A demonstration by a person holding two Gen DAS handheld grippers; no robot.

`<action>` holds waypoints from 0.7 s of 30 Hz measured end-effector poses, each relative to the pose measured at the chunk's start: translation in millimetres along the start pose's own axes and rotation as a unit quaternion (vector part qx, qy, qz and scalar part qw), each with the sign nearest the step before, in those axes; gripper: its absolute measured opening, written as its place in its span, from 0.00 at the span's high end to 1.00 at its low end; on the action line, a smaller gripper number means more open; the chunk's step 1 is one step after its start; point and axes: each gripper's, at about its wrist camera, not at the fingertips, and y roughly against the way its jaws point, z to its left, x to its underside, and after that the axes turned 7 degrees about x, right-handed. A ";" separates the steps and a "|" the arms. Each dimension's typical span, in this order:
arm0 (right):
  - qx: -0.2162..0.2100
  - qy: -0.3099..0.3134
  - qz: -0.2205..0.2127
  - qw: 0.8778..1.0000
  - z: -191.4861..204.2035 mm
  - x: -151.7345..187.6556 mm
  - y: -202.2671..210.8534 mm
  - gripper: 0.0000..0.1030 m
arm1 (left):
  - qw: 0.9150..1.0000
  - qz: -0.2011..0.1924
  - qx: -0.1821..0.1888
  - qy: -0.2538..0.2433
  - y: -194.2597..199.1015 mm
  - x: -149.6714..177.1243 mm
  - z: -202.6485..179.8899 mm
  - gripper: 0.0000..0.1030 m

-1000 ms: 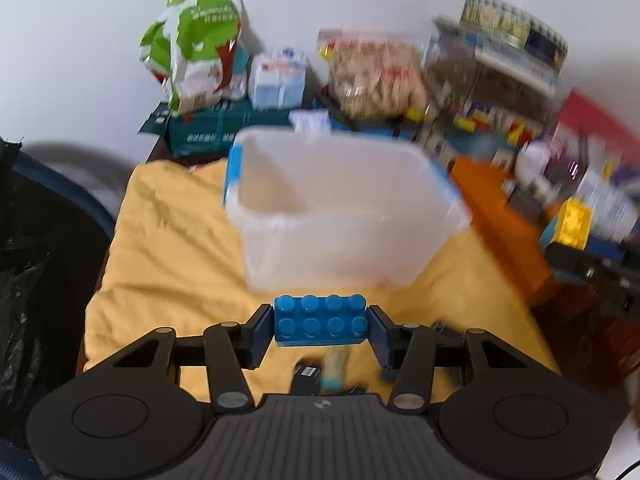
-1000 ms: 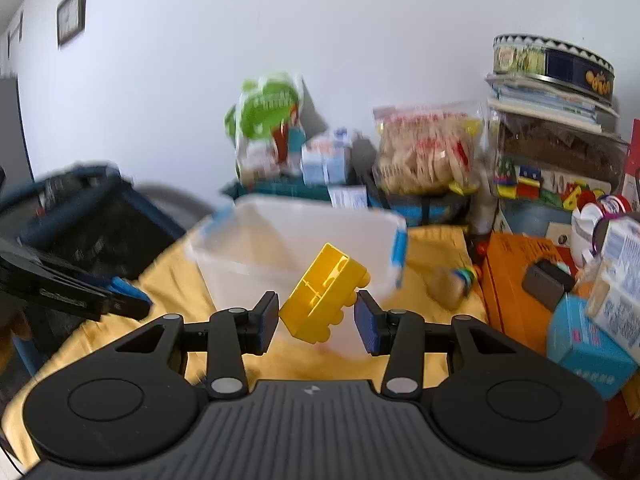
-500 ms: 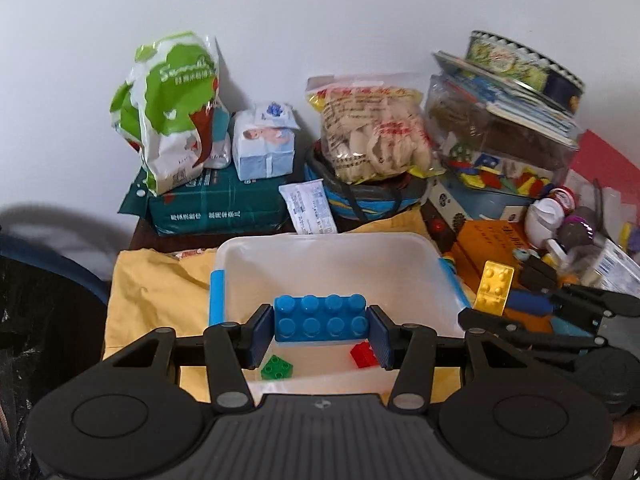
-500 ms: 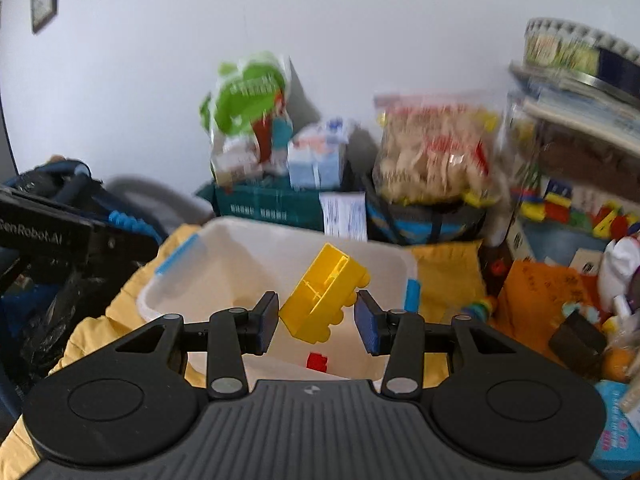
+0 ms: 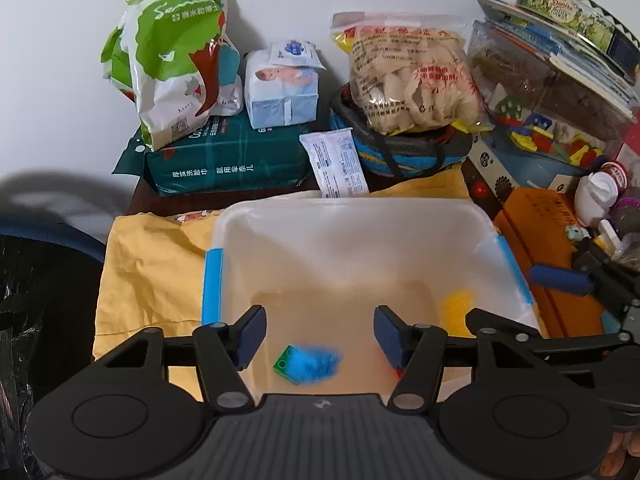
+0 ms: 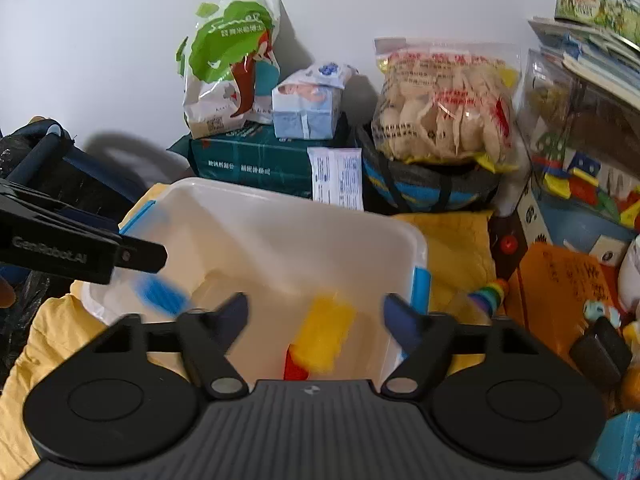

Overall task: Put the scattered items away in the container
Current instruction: 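Lift both bricks over the white box and release them inside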

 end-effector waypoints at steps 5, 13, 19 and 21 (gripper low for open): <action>-0.004 0.002 -0.016 1.000 -4.3 3.4 9.7 0.22 | 1.000 -0.010 -0.011 -0.023 8.2 12.5 0.0 0.39; -0.019 0.007 -0.058 0.998 -8.2 55.4 62.2 0.22 | 0.998 -0.032 -0.005 -0.060 37.8 85.5 3.3 0.36; -0.016 0.000 -0.011 1.000 -8.0 118.7 63.2 0.31 | 0.999 0.010 0.000 -0.035 21.0 152.6 16.0 0.36; -0.012 -0.007 0.015 1.000 -8.4 139.8 57.0 0.34 | 0.999 0.025 -0.002 -0.038 9.4 169.4 15.7 0.36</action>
